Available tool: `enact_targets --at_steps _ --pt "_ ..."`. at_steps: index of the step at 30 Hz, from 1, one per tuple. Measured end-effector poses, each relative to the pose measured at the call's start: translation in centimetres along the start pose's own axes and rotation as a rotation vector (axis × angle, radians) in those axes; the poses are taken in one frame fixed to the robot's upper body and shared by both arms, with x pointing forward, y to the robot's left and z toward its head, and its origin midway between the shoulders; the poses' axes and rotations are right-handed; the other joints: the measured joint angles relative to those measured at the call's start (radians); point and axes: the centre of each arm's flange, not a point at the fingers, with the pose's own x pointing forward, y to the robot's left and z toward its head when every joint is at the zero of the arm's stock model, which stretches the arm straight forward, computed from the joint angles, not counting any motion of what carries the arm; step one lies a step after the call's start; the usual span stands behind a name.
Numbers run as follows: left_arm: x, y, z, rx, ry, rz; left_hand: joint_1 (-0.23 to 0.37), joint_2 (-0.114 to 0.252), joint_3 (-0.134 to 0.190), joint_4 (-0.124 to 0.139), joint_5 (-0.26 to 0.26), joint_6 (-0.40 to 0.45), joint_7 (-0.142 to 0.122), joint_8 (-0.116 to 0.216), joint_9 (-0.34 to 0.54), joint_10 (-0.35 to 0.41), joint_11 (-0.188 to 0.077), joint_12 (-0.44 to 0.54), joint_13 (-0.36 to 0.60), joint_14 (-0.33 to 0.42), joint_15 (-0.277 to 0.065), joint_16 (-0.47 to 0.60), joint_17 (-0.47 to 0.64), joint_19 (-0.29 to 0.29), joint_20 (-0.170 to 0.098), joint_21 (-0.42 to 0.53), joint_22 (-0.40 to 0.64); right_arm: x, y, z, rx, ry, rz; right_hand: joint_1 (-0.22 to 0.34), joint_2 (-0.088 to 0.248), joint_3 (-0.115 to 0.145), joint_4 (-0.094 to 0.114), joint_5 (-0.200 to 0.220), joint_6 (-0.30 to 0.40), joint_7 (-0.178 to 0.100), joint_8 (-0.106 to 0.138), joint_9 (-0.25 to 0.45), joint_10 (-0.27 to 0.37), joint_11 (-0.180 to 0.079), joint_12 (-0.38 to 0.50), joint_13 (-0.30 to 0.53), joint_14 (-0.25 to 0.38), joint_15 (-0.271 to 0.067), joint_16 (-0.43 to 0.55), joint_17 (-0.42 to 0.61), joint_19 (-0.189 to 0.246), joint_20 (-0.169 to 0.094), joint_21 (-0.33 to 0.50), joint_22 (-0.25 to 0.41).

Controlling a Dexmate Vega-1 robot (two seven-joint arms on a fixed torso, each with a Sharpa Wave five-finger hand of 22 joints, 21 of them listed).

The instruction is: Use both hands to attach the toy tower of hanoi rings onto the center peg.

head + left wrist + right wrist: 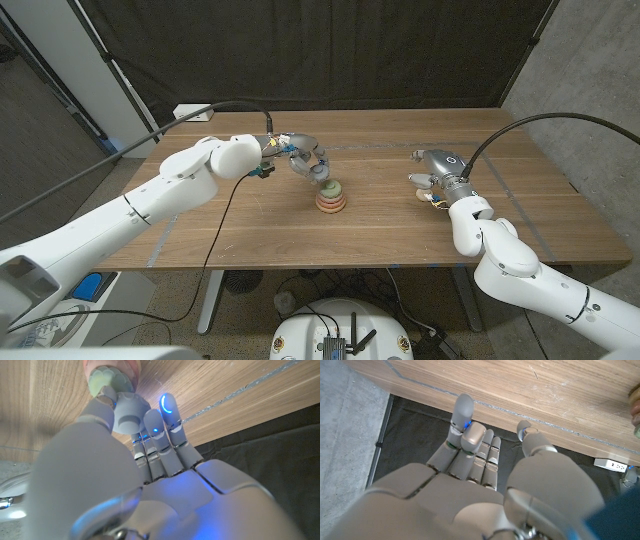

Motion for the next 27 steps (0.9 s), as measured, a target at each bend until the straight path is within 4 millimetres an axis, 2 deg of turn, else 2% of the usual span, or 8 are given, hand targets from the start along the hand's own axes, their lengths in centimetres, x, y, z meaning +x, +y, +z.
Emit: enact_targets --at_steps 27 --pt "2.7 -0.9 1.1 -0.006 -0.046 -0.08 -0.003 0.003 -0.001 -0.001 -0.001 0.005 0.006 -0.011 0.004 0.011 0.0 -0.015 0.001 0.0 0.0 0.0 0.001 0.0 0.0 0.0 0.0 -0.6 -0.2 -0.5 -0.003 0.015 -0.004 0.0 0.0 0.0 0.0 0.0 0.0 0.0 0.0 0.0 0.0 0.0 0.0 0.004 0.0 0.0 0.004 0.0 0.0 0.0 0.0 0.0"
